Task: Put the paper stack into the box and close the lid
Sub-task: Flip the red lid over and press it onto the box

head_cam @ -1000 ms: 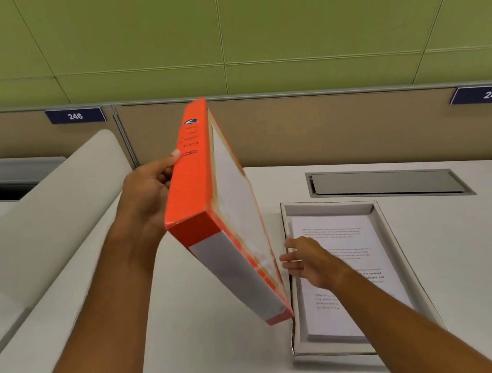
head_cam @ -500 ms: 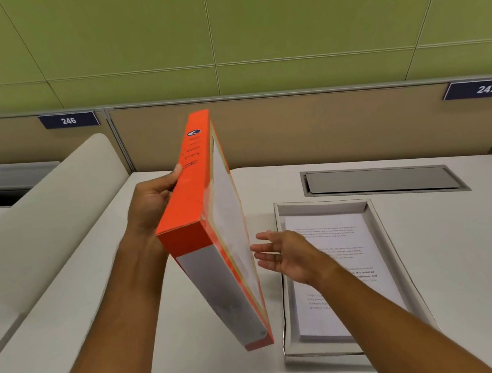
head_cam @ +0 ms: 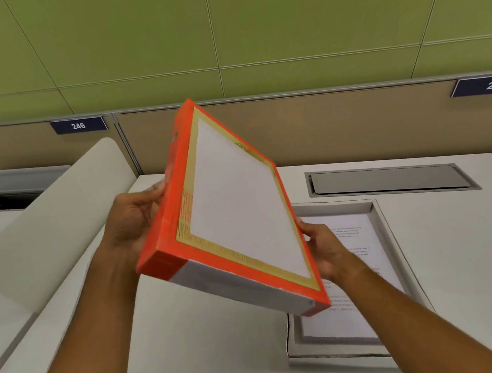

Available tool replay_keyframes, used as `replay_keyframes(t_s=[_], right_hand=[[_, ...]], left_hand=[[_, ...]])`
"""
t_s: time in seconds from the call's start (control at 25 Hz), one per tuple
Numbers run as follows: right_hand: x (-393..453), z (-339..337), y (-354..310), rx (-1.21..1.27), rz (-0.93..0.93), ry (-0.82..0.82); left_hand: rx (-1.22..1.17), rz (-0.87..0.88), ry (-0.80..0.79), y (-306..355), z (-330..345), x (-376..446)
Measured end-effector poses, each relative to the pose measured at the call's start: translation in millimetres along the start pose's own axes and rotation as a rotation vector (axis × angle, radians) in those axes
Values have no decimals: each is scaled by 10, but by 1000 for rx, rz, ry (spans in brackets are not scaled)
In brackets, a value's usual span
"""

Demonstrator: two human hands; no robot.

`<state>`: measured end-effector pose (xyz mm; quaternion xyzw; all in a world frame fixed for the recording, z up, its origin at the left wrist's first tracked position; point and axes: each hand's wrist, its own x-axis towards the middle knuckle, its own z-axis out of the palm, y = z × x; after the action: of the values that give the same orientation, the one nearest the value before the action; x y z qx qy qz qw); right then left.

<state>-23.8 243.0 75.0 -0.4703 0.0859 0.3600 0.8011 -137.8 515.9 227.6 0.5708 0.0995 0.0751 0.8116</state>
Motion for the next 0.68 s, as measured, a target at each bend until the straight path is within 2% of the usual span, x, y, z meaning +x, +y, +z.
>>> replay_keyframes(t_s=[0.08, 0.2, 0.32, 0.48, 0.68], right_hand=[[-133, -236, -175, -3, -39, 75], [-290, -630, -354, -53, -71, 176], [-414, -893, -419, -135, -142, 281], [-629, -1225, -440, -226, -234, 428], [-801, -1573, -401, -282, -246, 569]], left_hand=[[-32, -137, -32, -241, -123, 104], [101, -255, 61, -635, -186, 325], [240, -352, 32, -978, -56, 442], [312, -437, 27, -1378, 189, 528], [354, -500, 29, -1774, 500, 518]])
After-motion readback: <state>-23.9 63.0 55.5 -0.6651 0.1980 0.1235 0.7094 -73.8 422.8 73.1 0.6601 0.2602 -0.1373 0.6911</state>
